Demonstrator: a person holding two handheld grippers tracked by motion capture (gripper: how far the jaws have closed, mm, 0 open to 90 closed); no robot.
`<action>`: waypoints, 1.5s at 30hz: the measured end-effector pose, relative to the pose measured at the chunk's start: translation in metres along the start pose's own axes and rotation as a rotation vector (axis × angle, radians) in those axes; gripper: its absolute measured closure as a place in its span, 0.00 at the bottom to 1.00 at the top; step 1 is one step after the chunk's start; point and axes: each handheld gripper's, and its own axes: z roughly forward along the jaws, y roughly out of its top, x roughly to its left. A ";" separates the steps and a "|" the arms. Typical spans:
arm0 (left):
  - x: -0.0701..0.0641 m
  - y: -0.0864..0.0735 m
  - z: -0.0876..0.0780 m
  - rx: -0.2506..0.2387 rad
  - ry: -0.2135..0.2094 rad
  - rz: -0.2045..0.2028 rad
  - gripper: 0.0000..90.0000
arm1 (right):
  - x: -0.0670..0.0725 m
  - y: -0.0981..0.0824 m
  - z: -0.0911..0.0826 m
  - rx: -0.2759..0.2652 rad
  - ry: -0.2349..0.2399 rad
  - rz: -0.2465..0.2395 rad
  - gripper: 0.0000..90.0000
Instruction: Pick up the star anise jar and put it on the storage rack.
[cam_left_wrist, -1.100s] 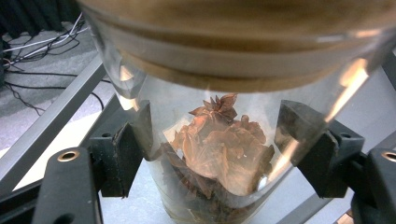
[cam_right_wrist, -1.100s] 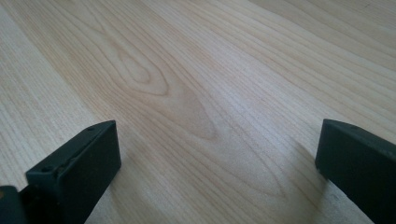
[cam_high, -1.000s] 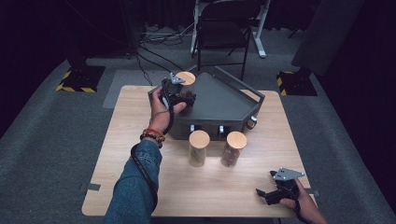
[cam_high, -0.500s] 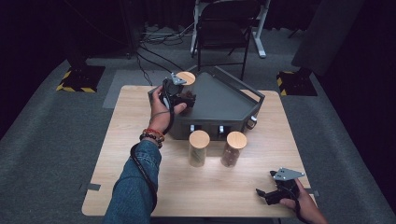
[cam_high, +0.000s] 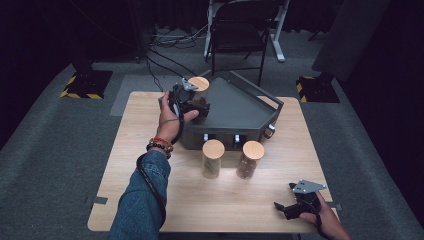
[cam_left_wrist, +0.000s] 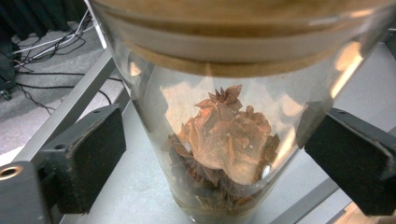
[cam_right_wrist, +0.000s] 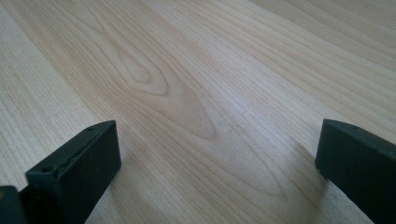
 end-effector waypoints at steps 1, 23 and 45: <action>0.000 0.000 -0.001 -0.008 -0.003 0.002 0.04 | 0.000 0.000 0.000 0.000 0.000 0.000 0.00; 0.006 0.002 -0.028 -0.035 0.019 0.068 0.03 | 0.000 0.000 0.000 0.000 0.001 -0.001 0.00; -0.005 -0.014 -0.059 -0.030 0.058 0.234 0.03 | 0.000 0.000 0.000 0.000 0.001 -0.001 0.00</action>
